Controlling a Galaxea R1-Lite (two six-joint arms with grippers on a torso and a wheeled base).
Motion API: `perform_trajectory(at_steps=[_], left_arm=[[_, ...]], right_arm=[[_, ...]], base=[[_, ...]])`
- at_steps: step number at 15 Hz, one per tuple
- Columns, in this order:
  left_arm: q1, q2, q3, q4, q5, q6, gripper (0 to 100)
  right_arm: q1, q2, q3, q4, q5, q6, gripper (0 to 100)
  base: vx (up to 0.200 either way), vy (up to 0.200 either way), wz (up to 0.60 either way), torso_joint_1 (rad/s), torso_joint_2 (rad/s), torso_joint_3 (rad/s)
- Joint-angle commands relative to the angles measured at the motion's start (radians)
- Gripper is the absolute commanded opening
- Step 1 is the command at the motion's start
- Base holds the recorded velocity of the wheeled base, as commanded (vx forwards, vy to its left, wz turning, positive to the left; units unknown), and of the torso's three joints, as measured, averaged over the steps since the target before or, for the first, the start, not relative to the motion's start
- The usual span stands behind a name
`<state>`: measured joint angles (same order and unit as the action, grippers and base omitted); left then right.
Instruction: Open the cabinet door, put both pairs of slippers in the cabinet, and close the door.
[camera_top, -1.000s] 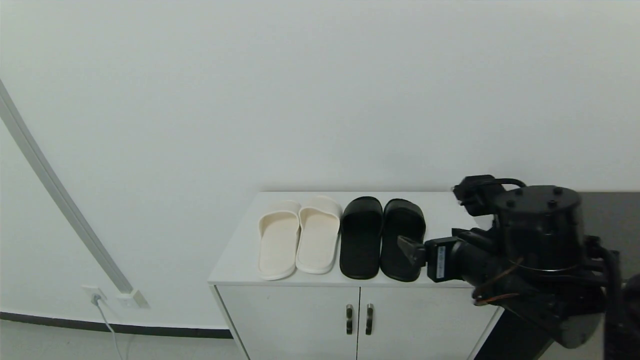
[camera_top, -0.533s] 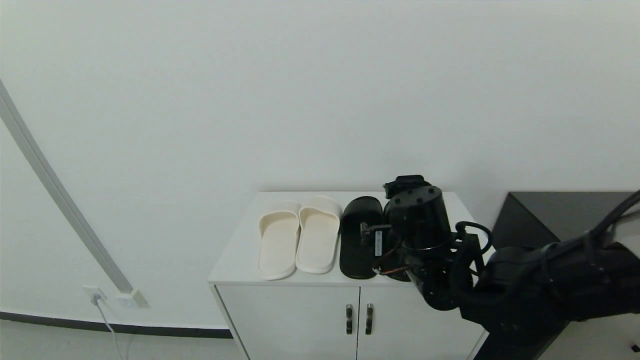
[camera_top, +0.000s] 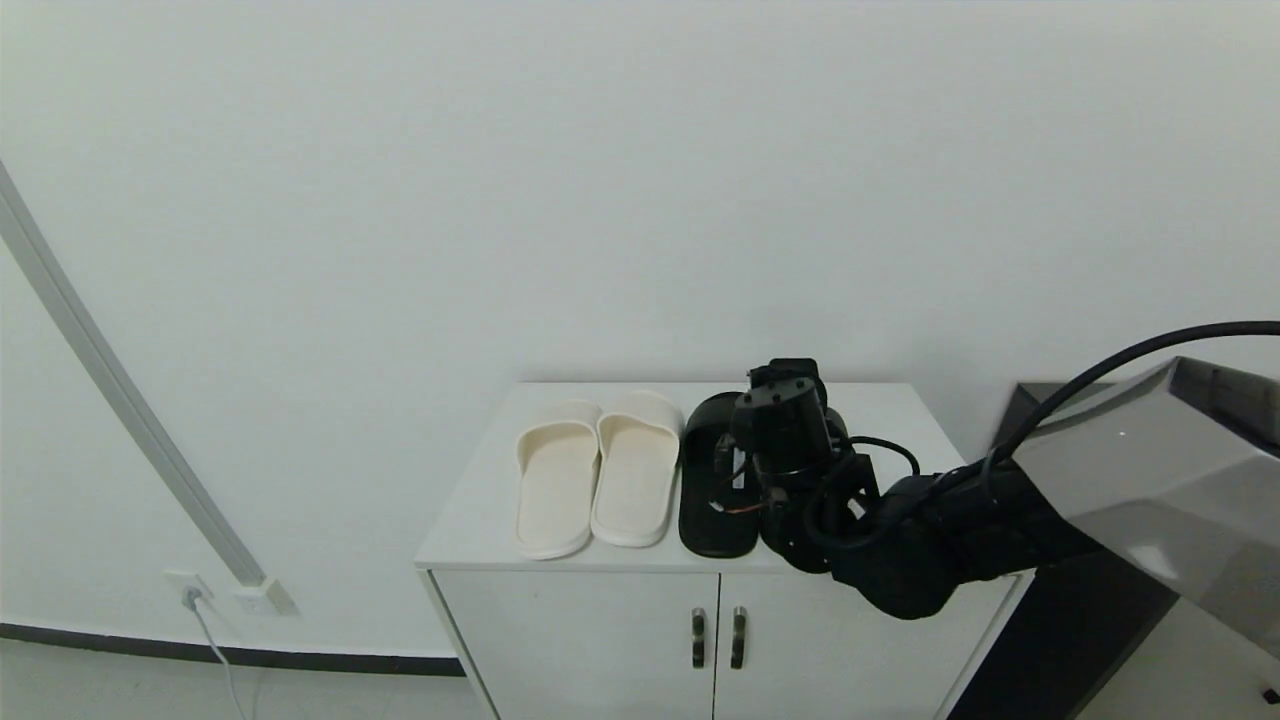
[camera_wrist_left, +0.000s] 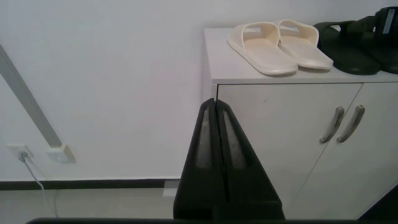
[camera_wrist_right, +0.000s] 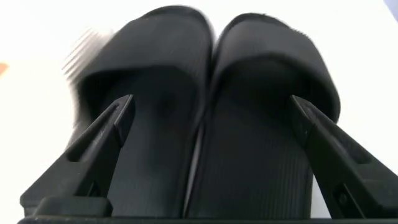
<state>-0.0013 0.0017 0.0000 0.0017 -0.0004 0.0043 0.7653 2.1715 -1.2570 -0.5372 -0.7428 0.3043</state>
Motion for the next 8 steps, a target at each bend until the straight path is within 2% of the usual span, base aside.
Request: perform_trajectory(at_steps=[1, 8], left_arm=[[0.000, 0.000, -0.002, 0.000, 0.000, 0.000, 0], [0.000, 0.001, 0.000, 0.000, 0.000, 0.000, 0]], right_arm=[[-0.020, 0.044, -0.044, 0.000, 0.002, -0.001, 100], [-0.050, 0.149, -0.186, 0.000, 0.003, -0.001, 100]], base=[[0.000, 0.000, 0.00, 0.000, 0.00, 0.000], [0.000, 0.000, 0.00, 0.000, 0.00, 0.000]])
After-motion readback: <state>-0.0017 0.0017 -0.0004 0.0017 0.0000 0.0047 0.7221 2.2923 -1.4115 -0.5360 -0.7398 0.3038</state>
